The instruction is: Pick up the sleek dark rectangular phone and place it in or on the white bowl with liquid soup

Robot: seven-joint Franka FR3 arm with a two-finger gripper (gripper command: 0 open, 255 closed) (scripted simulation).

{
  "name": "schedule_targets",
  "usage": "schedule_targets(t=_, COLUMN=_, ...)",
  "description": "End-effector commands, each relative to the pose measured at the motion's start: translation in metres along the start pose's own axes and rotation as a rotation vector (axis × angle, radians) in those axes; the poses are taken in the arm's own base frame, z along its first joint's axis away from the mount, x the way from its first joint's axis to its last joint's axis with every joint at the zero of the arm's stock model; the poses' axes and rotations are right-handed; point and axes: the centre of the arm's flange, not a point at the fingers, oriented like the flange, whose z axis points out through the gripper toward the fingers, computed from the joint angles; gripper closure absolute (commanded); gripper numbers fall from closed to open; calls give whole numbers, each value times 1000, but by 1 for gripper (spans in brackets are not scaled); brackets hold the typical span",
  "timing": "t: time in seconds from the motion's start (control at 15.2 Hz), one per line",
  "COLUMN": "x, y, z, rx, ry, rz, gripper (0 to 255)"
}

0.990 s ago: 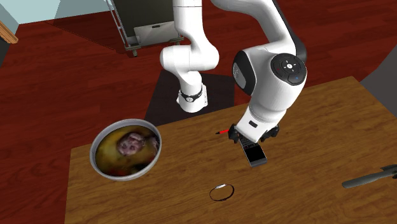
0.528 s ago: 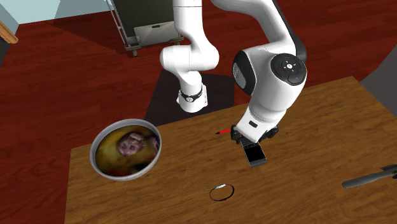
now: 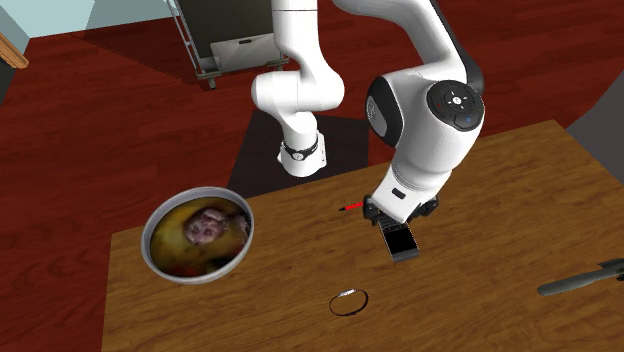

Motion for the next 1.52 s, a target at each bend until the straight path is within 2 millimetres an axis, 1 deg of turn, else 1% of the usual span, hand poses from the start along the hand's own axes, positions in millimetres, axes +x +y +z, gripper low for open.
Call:
schedule_targets(t=0.0, x=0, y=-1, z=-10, rx=0, ry=0, rz=0, gripper=255)
schedule_targets(t=1.45, x=1, y=-2, z=-126, rx=0, ry=0, rz=0, gripper=255)
